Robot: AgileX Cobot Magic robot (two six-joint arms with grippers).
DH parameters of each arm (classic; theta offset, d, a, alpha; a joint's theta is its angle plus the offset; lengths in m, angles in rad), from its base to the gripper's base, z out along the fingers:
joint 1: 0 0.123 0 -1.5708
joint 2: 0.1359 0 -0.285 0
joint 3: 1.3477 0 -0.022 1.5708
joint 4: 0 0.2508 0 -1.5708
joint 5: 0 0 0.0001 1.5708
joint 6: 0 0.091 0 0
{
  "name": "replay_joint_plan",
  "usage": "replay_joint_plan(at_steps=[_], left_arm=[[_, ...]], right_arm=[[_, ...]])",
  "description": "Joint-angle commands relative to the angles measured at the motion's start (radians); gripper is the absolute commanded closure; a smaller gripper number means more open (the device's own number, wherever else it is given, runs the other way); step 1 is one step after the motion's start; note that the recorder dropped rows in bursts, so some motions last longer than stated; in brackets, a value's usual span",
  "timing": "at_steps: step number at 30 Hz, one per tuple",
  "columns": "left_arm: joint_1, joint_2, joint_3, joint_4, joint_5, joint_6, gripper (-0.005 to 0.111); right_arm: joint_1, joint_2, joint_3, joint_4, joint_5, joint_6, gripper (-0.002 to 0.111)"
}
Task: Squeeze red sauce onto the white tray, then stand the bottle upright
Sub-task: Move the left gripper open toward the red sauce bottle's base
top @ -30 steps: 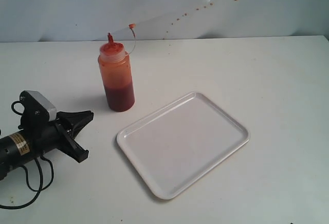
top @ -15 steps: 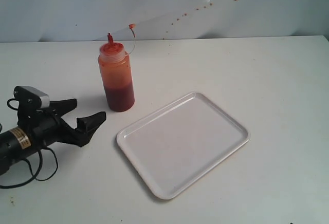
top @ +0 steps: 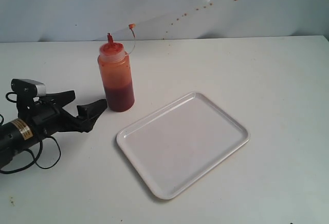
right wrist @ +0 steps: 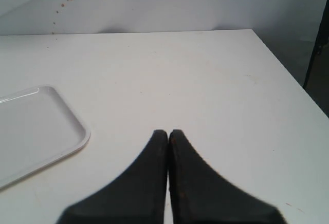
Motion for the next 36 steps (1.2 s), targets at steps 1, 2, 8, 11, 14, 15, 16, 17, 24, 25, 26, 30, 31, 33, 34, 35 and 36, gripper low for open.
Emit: replay_joint_plan(at_steps=[1, 2, 8, 11, 14, 15, 16, 17, 24, 25, 26, 30, 31, 33, 34, 35, 36], left_arm=[[0.003, 0.003, -0.038, -0.021, -0.010, 0.044, 0.002], [0.003, 0.003, -0.050, -0.019, 0.021, 0.042, 0.002], [0.003, 0.003, -0.131, 0.011, 0.180, 0.042, 0.002], [0.003, 0.005, -0.153, 0.055, 0.182, 0.036, 0.002], [0.003, 0.022, -0.177, 0.117, 0.182, 0.032, 0.002], [0.003, 0.034, -0.187, 0.144, 0.182, 0.032, 0.002], [0.003, 0.048, -0.198, 0.168, 0.182, 0.026, 0.002], [0.003, 0.065, -0.210, 0.181, 0.182, 0.015, 0.002], [0.003, 0.188, -0.285, 0.199, 0.111, 0.006, 0.002], [0.003, 0.204, -0.291, 0.204, 0.068, 0.006, 0.002], [0.003, 0.219, -0.301, 0.219, 0.025, 0.010, 0.002], [0.003, 0.259, -0.343, 0.281, -0.016, 0.010, 0.002], [0.003, 0.269, -0.355, 0.291, -0.016, 0.010, 0.002], [0.003, 0.282, -0.376, 0.296, -0.016, 0.010, 0.002], [0.003, 0.290, -0.386, 0.296, -0.016, 0.010, 0.002], [0.003, 0.294, -0.395, 0.302, -0.016, 0.010, 0.002], [0.003, 0.295, -0.403, 0.302, -0.016, 0.010, 0.002]], right_arm=[[0.002, -0.005, 0.003, 0.003, -0.003, -0.003, 0.108], [0.002, -0.005, 0.003, 0.003, -0.003, -0.003, 0.108], [0.002, -0.005, 0.003, 0.003, -0.003, -0.003, 0.108], [0.002, -0.005, 0.003, 0.003, -0.003, -0.003, 0.108], [0.002, -0.005, 0.003, 0.003, -0.003, -0.003, 0.108], [0.002, -0.005, 0.003, 0.003, -0.003, -0.003, 0.108], [0.002, -0.005, 0.003, 0.003, -0.003, -0.003, 0.108], [0.002, -0.005, 0.003, 0.003, -0.003, -0.003, 0.108], [0.002, -0.005, 0.003, 0.003, -0.003, -0.003, 0.108], [0.002, -0.005, 0.003, 0.003, -0.003, -0.003, 0.108], [0.002, -0.005, 0.003, 0.001, -0.003, -0.003, 0.108], [0.002, -0.005, 0.003, 0.001, -0.003, -0.003, 0.108], [0.002, -0.005, 0.003, 0.001, -0.003, -0.003, 0.108], [0.002, -0.005, 0.003, 0.001, -0.003, -0.003, 0.108], [0.002, -0.005, 0.003, 0.001, -0.003, -0.003, 0.108], [0.002, -0.005, 0.003, 0.001, -0.003, -0.003, 0.108], [0.002, -0.005, 0.003, 0.001, -0.003, -0.003, 0.108]])
